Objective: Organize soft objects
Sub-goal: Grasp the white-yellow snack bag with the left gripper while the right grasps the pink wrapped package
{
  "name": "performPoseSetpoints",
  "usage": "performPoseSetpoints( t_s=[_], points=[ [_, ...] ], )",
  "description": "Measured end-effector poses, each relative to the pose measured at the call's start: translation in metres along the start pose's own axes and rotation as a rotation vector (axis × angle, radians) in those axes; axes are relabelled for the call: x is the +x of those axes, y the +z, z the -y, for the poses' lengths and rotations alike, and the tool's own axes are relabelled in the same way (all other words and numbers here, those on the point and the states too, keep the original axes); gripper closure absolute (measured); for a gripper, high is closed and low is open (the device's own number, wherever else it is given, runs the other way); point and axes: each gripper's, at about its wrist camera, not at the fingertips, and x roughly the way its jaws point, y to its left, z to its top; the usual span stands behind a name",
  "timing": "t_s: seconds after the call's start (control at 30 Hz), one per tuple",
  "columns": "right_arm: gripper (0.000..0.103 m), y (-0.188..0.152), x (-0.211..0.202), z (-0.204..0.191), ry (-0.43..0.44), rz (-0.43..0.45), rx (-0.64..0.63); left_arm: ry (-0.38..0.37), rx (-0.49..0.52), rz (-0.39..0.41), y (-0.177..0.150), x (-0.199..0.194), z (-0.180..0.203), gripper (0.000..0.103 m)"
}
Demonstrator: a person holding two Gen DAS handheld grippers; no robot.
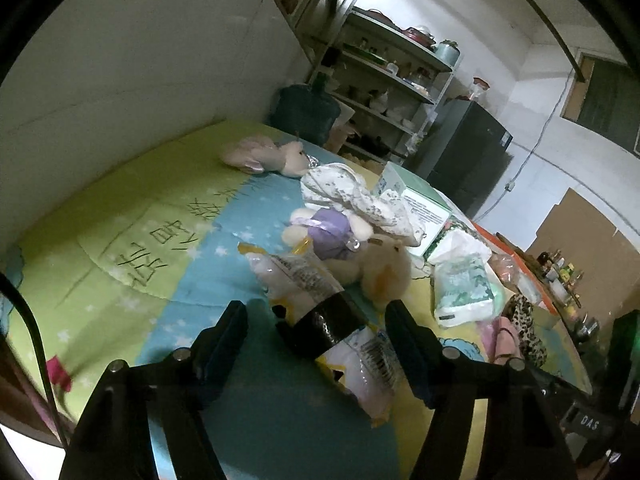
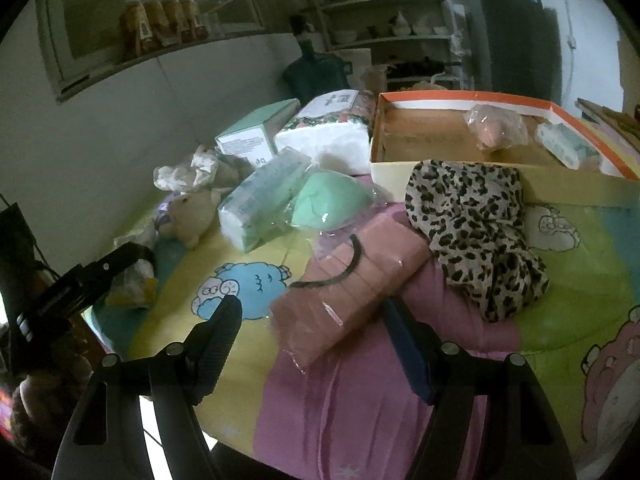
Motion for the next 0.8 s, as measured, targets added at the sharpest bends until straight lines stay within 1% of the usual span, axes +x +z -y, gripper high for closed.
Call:
performPoseSetpoints(
  t_s=[0.07,0.13,0.3,0.43,0.57,0.73,0.77,0.8],
  points=[
    [0.028,0.000,0.001,0.000,-0.002,0.002,-0.001,-0.007,0.009,-0.009,0.001,0.004,0.003,0.035],
    [0.028,0.000,0.002,0.000,-0.004,0.004,0.001,-0.003,0.032,-0.015,0.002,0.010,0.009,0.038],
    [0.028,0.003,0.004,-0.001,-0.013,0.010,0.009,-0.013,0.046,-0.018,0.004,0.017,0.011,0.047],
    [0.028,0.007,0.008,-0.003,-0.026,0.014,0.021,-0.016,0.060,-0.011,0.002,0.018,0.010,0.049],
    [0.028,0.012,0.014,-0.002,-0.062,0.027,0.050,-0.018,0.072,-0.006,0.001,0.016,0.009,0.050],
    [0.028,0.013,0.019,-0.008,-0.106,0.022,0.003,-0.030,0.073,0.004,-0.001,0.010,0.006,0.051],
    [0.029,0.013,0.020,-0.009,-0.109,0.021,-0.006,-0.030,0.074,0.009,-0.002,0.008,0.006,0.051],
    [0.034,0.012,0.019,-0.009,-0.109,0.021,-0.009,-0.028,0.076,0.012,-0.002,0.007,0.005,0.051]
  ],
)
